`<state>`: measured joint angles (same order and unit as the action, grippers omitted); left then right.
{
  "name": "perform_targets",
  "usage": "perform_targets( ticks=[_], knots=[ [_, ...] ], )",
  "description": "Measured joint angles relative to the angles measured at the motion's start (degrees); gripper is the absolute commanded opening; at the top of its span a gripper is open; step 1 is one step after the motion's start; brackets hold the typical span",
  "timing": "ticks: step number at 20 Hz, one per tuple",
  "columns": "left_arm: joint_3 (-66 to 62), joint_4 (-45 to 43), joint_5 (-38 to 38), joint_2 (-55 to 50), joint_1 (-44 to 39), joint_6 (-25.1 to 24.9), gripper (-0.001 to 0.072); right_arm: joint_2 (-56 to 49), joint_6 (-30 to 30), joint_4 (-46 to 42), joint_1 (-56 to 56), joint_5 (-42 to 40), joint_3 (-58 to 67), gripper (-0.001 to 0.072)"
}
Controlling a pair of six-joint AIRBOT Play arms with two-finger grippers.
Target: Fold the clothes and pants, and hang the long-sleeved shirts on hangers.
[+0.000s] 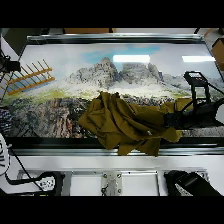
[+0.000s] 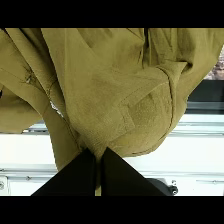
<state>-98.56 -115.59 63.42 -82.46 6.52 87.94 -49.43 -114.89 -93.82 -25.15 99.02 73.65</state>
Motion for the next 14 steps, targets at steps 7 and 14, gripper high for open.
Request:
perform_targets(
  ticks=[7,14],
  knots=[
    [0.24,36.68,13.99,10.23,-9.68,-26.51,0.0011,0.00,0.00,-0.02,0.00,-0.02,0.00,0.0019],
    [0.22,55.52,27.23,10.19,-9.90,-45.99,0.0010,0.00,0.00,0.00,0.00,0.00,0.00,0.0020]
  ],
)
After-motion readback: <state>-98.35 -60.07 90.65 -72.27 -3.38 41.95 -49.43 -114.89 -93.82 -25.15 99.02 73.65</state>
